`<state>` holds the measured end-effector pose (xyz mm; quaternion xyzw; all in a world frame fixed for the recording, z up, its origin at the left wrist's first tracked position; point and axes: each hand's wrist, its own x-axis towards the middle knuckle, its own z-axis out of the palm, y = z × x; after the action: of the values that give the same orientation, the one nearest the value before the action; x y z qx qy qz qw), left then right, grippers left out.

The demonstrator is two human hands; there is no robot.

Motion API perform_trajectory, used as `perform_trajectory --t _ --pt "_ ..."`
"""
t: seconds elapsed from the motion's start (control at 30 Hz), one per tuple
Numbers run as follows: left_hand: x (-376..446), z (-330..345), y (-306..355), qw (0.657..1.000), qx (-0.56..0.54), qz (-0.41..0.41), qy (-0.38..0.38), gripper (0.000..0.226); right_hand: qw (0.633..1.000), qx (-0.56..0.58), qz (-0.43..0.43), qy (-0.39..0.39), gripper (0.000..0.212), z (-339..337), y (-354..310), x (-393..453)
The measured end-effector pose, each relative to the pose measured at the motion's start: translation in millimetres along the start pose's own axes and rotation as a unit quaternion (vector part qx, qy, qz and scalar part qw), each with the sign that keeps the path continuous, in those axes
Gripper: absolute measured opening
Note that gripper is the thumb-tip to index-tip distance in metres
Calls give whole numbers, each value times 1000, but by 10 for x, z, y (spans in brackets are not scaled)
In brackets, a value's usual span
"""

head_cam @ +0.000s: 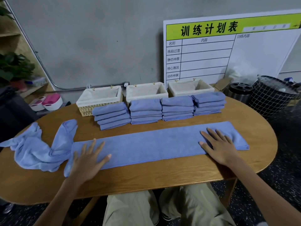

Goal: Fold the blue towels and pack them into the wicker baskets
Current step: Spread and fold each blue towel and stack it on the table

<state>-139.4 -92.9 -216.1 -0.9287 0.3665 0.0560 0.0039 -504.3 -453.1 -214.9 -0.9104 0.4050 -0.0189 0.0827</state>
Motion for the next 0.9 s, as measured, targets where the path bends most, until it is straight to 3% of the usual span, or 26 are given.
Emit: perform_trajectory --t 0.1,0.2,0.27,0.33,0.47,0.63,0.9 --pt "4 -34 65 999 -1 10 33 113 999 -24 -4 24 74 -60 -176 10" --pt "194 -185 508 993 -44 61 94 90 995 4 -85 54 84 -122 -781 166" --pt "309 -162 750 995 -44 77 49 71 992 7 -125 27 70 -76 -1137 318" --pt "370 -79 760 997 -33 66 -2 73 990 -9 -137 -6 74 60 -1241 410" --pt "395 -47 316 999 -12 49 -4 103 994 8 -106 -25 79 152 -913 445" --pt "307 -39 -253 999 -18 25 13 114 999 -2 -43 -21 69 59 -446 454" --pt "292 -48 -292 999 -21 39 14 107 1000 -15 7 -23 64 -37 -105 404"
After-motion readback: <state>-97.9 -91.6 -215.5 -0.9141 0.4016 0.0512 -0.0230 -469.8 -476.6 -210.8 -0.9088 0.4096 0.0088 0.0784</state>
